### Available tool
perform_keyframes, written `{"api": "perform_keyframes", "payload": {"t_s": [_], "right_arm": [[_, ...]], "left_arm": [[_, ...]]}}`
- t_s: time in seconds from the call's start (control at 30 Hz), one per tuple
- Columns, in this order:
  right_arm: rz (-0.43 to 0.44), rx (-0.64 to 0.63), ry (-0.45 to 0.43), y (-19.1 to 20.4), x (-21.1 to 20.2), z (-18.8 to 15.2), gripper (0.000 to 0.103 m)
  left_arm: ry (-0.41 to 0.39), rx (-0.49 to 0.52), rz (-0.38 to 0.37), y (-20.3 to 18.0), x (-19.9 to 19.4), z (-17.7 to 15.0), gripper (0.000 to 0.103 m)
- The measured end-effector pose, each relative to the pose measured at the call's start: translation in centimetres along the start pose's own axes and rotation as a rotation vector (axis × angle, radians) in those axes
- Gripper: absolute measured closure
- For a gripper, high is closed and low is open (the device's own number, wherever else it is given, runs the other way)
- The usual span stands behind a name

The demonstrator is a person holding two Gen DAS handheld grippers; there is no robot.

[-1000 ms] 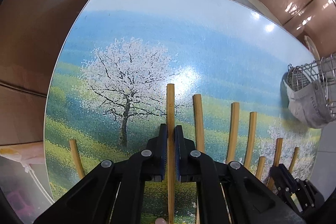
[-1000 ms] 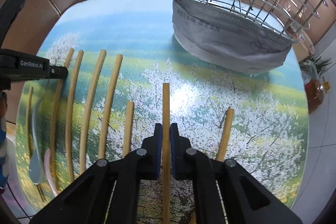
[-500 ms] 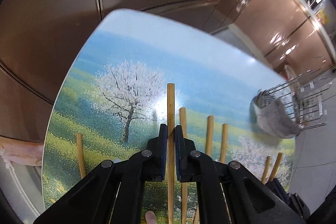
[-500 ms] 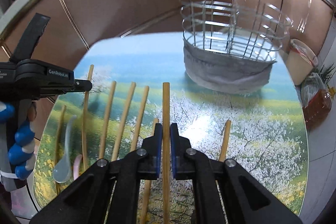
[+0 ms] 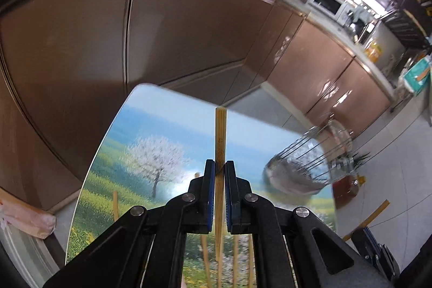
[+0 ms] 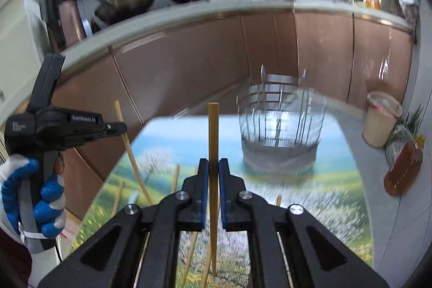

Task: Organize utensils
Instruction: 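Carry both chopsticks into the wire holder and open both tools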

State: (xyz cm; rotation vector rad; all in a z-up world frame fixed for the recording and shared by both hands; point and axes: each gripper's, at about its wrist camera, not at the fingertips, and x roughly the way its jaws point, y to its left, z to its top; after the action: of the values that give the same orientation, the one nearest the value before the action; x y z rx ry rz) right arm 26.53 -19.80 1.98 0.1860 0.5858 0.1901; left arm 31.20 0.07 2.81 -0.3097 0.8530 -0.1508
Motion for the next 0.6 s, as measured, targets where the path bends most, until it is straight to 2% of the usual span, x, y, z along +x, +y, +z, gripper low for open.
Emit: {"api": "perform_keyframes", "payload": {"t_s": [0.37,0.53,0.6], "right_arm": [[-0.017,-0.042,-0.242,-2.0,-4.4,10.4,0.097],[-0.061,-0.061,-0.313,-3.3,-4.0,14.4,0.096],[-0.087,-0.068,-0.332,-3.9,-3.6,15.5,0.096]], "left_arm": [[-0.164,0.050,-0.206,-6.7,-5.6,5.4,0.097],[-0.223,0.089,-0.256,-10.1,-5.2,8.0,0.097],[-0.237,0.103,-0.255,-11.4,-4.1,8.8,0.097]]}}
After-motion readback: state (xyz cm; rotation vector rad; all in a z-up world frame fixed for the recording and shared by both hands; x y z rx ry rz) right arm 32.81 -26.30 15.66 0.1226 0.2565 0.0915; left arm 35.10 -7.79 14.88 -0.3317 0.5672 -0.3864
